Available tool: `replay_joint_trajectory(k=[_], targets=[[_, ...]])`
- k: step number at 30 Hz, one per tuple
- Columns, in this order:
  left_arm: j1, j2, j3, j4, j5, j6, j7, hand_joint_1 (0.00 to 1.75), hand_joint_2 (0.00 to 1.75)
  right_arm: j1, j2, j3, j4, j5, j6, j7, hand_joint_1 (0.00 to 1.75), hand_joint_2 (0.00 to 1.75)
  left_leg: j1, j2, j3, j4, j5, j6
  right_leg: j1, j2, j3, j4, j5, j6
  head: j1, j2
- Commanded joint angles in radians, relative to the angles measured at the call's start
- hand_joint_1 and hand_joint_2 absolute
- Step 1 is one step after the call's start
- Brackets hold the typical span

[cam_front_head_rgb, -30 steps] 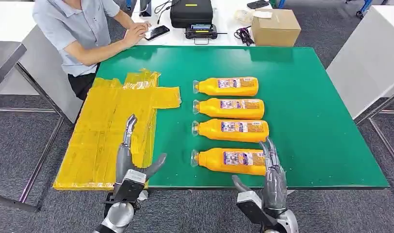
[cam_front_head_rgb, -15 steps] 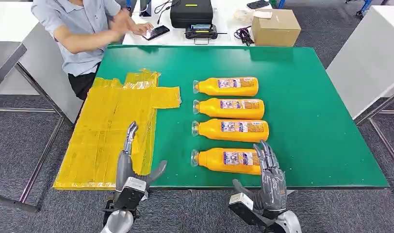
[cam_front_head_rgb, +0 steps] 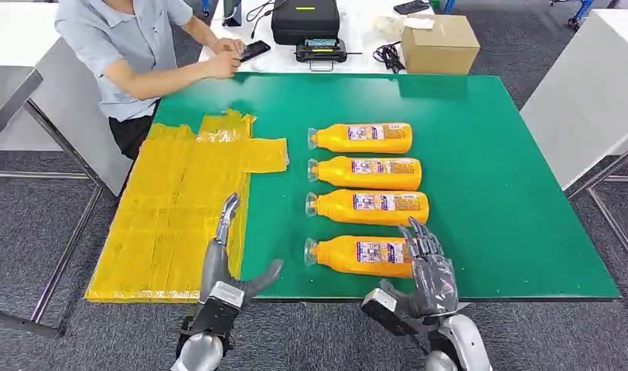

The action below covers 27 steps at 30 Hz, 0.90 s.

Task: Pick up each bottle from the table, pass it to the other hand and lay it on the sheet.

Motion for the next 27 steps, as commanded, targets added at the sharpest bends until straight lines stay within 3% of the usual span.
replay_joint_trajectory(k=[1, 14, 27], targets=[[-0.046, 0.008, -0.058, 0.077, 0.025, -0.015, 0.003, 0.0, 1.75, -0.116, -0.044, 0.016, 0.208, 0.048, 0.059, 0.02, 0.0, 1.75, 0.001, 0.001, 0.004, -0.001, -0.001, -0.002, 0.001, 0.001, 0.004, -0.001, -0.001, -0.002, 0.0, 0.0], [-0.041, 0.005, -0.07, 0.063, 0.021, -0.017, 0.023, 0.0, 1.75, -0.171, -0.08, 0.099, 0.26, 0.142, 0.187, 0.1, 0.0, 1.75, 0.002, 0.001, 0.005, -0.001, -0.002, -0.002, 0.002, 0.001, 0.005, -0.001, -0.001, -0.003, 0.0, 0.0], [-0.03, 0.005, -0.068, 0.047, 0.009, -0.014, 0.028, 0.0, 1.75, -0.197, -0.11, 0.177, 0.227, 0.126, 0.29, 0.13, 0.0, 1.75, 0.001, 0.002, 0.005, 0.0, -0.001, -0.002, 0.002, 0.001, 0.005, -0.001, 0.0, -0.002, 0.0, 0.0]])
